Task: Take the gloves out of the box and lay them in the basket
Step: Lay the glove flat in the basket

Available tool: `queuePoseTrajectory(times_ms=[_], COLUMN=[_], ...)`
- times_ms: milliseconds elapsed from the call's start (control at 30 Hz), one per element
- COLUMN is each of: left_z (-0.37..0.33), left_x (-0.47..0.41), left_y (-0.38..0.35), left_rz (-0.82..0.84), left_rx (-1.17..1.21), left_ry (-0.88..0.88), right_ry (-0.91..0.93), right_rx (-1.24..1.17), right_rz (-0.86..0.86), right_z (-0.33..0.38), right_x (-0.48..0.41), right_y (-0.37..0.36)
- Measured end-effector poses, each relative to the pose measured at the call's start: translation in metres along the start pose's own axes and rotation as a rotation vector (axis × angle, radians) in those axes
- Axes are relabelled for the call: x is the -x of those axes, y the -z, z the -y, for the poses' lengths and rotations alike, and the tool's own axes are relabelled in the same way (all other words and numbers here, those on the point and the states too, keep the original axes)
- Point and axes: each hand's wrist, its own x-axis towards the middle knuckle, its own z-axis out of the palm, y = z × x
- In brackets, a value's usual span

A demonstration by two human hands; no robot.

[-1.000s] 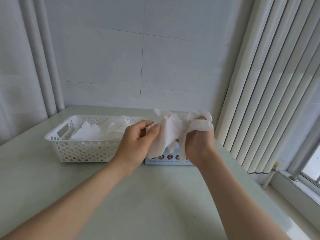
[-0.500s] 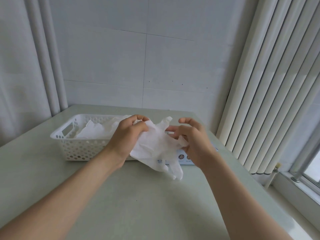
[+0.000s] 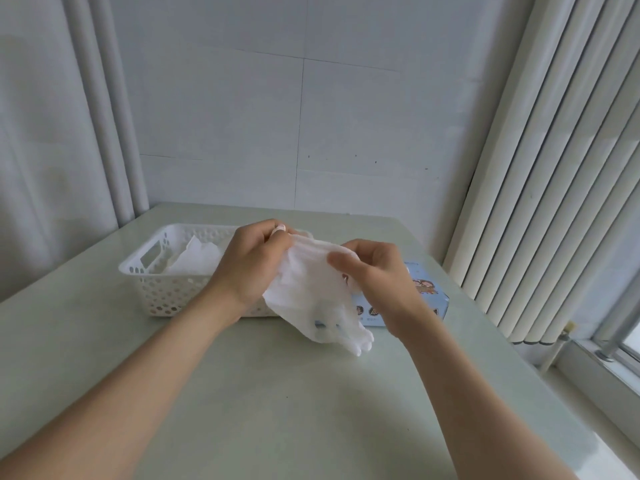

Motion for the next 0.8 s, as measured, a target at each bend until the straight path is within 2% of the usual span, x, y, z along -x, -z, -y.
queuePoseTrajectory(times_ms=[100, 233, 433, 500, 600, 700, 800], left_z=[0.001, -0.001, -0.009, -0.013, -0.017, -0.02, -0.014], left_x=[-0.004, -0.014, -0.039, -0.047, -0.057, -0.066, -0.074], left_y=[0.009, 0.017, 0.025, 0.029, 0.035, 0.042, 0.056], left_rz=[-0.047, -0.1, -0.252, -0.267, -0.255, -0.25, -0.169], left_rx=[-0.114, -0.269, -0.323, -0.35, -0.405, -0.435, -0.59], left_ry=[-0.095, -0.193, -0.209, -0.201, -0.146, -0.047, 0.083], right_ry=[-0.004, 0.022, 0.006, 0.062, 0.181, 0.389, 0.512], right_rx=[-0.069, 0.044, 0.137, 0.182, 0.395, 0.67, 0.878], right_rz=[-0.049, -0.235, -0.525, -0.591, -0.649, -0.705, -0.679], right_z=[0.001, 0.004, 0.021, 0.023, 0.021, 0.018, 0.024], right_x=[-0.002, -0.013, -0.038, -0.047, -0.061, -0.075, -0.088], right_y=[-0.008, -0.02, -0.046, -0.058, -0.068, -0.068, -0.067])
